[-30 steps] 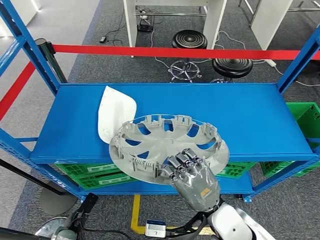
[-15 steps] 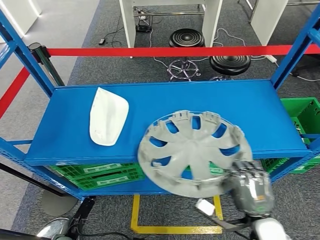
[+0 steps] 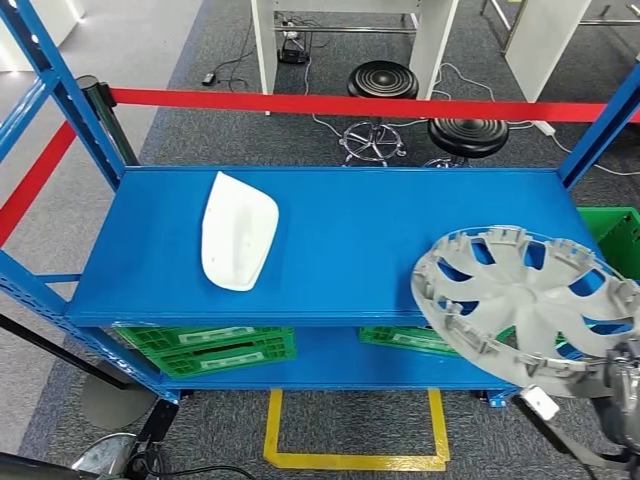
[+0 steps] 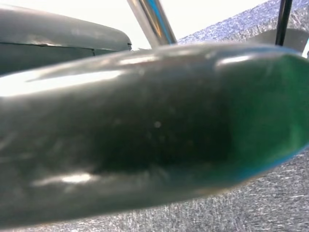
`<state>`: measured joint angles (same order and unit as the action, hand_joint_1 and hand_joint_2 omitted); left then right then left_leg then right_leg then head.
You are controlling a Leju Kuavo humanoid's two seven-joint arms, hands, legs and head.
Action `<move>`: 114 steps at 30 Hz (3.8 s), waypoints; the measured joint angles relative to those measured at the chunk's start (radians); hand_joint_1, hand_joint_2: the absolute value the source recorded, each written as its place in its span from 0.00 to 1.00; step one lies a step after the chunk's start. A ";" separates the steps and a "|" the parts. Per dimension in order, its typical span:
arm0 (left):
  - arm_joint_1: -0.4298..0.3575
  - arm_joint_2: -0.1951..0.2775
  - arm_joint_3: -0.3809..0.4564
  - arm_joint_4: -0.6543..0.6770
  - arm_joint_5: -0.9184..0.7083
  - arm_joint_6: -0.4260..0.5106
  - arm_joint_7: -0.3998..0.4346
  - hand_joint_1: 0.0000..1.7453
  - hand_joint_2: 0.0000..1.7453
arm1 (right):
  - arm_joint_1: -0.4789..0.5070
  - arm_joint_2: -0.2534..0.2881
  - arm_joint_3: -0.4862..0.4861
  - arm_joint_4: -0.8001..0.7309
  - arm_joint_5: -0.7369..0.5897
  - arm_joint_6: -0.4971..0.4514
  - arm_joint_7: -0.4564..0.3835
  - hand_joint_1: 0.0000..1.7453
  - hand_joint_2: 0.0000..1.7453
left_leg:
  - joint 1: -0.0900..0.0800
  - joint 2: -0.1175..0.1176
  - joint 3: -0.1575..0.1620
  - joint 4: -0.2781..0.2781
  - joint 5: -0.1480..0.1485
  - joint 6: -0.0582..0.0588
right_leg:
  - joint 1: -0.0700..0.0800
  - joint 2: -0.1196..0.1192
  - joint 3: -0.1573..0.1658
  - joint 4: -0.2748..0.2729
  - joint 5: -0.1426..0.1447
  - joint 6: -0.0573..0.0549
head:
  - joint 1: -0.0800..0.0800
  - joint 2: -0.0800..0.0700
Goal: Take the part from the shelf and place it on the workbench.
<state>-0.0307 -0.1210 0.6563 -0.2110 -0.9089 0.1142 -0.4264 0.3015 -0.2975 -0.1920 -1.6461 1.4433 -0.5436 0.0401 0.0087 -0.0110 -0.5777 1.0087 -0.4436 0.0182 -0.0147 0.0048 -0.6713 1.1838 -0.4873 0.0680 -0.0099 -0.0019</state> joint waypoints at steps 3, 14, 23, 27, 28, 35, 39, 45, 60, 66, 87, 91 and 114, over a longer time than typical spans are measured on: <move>-0.004 0.000 0.003 0.000 -0.001 0.000 -0.001 0.00 0.00 | -0.004 0.003 -0.050 0.007 0.000 0.002 -0.010 1.00 1.00 | -0.006 -0.002 0.000 0.005 -0.004 -0.014 | -0.002 0.004 0.077 -0.144 0.041 -0.005 | 0.000 0.000; -0.020 -0.006 0.005 0.000 -0.002 -0.003 -0.009 0.00 0.00 | -0.026 0.021 -0.106 0.027 -0.012 0.004 -0.054 1.00 1.00 | -0.003 0.001 -0.119 0.251 -0.099 -0.048 | -0.007 -0.012 0.074 -0.150 0.046 -0.044 | -0.007 0.000; -0.029 -0.014 0.006 0.000 -0.004 -0.008 -0.009 0.00 0.00 | -0.046 0.024 -0.133 0.033 -0.015 0.006 -0.067 1.00 1.00 | 0.006 0.001 -0.010 0.015 -0.008 -0.015 | -0.009 -0.005 0.048 -0.125 0.036 0.002 | -0.009 0.000; -0.031 -0.015 0.008 0.000 -0.006 -0.009 -0.010 0.00 0.00 | -0.049 0.027 -0.134 0.033 -0.015 0.010 -0.074 1.00 1.00 | 0.000 0.003 -0.009 0.015 -0.007 0.000 | -0.008 -0.006 -0.062 0.112 -0.069 0.006 | -0.004 0.000; -0.031 -0.016 0.008 0.000 -0.007 -0.009 -0.010 0.00 0.00 | -0.049 0.028 -0.134 0.033 -0.015 0.011 -0.076 1.00 1.00 | -0.001 0.003 -0.009 0.015 -0.008 0.000 | -0.008 -0.006 -0.072 0.131 -0.067 0.006 | -0.004 0.000; -0.033 -0.016 0.009 0.000 -0.013 -0.012 -0.009 0.00 0.00 | -0.059 0.029 -0.131 0.032 -0.015 0.017 -0.085 1.00 1.00 | -0.007 0.001 -0.004 0.015 -0.010 -0.022 | -0.002 -0.003 0.071 -0.142 0.042 -0.012 | -0.006 0.000; -0.036 -0.017 0.009 0.000 -0.014 -0.012 -0.009 0.00 0.00 | -0.059 0.029 -0.120 0.028 -0.015 0.017 -0.092 1.00 1.00 | -0.004 0.002 -0.031 0.068 -0.050 -0.043 | -0.007 -0.007 0.071 -0.151 0.050 -0.037 | -0.011 0.000; -0.032 -0.016 0.009 0.000 -0.015 -0.012 -0.009 0.00 0.00 | -0.064 0.029 -0.117 0.027 -0.015 0.018 -0.091 1.00 1.00 | 0.000 0.002 -0.109 0.237 -0.092 -0.052 | -0.009 -0.012 0.067 -0.150 0.052 -0.041 | -0.015 0.000; -0.033 -0.015 0.010 0.000 -0.024 -0.015 -0.009 0.00 0.00 | -0.076 0.028 -0.113 0.027 -0.023 0.019 -0.086 1.00 1.00 | 0.001 0.002 0.000 0.014 -0.014 0.000 | -0.008 -0.002 -0.059 0.095 -0.032 0.007 | -0.007 0.000; -0.036 -0.014 0.010 0.000 -0.033 -0.018 -0.007 0.00 0.00 | -0.105 -0.005 -0.112 0.036 -0.049 0.053 -0.076 1.00 1.00 | -0.004 0.002 0.002 0.014 -0.016 -0.027 | -0.003 0.001 0.061 -0.140 0.049 -0.011 | -0.009 0.000; -0.045 -0.012 0.008 0.000 -0.050 -0.026 0.005 0.00 0.00 | -0.220 -0.127 -0.132 0.295 -0.084 0.104 -0.076 1.00 1.00 | 0.000 0.000 -0.012 0.016 -0.007 0.004 | -0.007 -0.008 -0.039 0.046 -0.039 0.013 | -0.008 0.000; -0.046 -0.013 0.008 0.000 -0.054 -0.028 0.006 0.00 0.00 | -0.244 -0.145 -0.133 0.354 -0.086 0.099 -0.082 1.00 1.00 | -0.005 -0.002 -0.008 0.016 -0.008 0.007 | -0.004 -0.008 -0.043 0.057 -0.009 0.004 | -0.008 0.000; -0.057 -0.016 0.001 0.000 -0.062 -0.030 0.009 0.00 0.00 | -0.316 -0.189 -0.114 0.468 -0.025 0.012 -0.036 0.00 0.00 | -0.003 -0.002 -0.017 0.001 0.009 -0.005 | 0.000 0.001 0.059 -0.159 0.058 0.000 | -0.010 0.000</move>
<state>-0.0876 -0.1371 0.6569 -0.2110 -0.9710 0.0839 -0.4170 -0.0143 -0.4866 -0.3065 -1.1780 1.4186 -0.5314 0.0046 0.0056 -0.0132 -0.5952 1.0100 -0.4345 0.0134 -0.0150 0.0059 -0.6125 1.0249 -0.4295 0.0680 -0.0204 -0.0019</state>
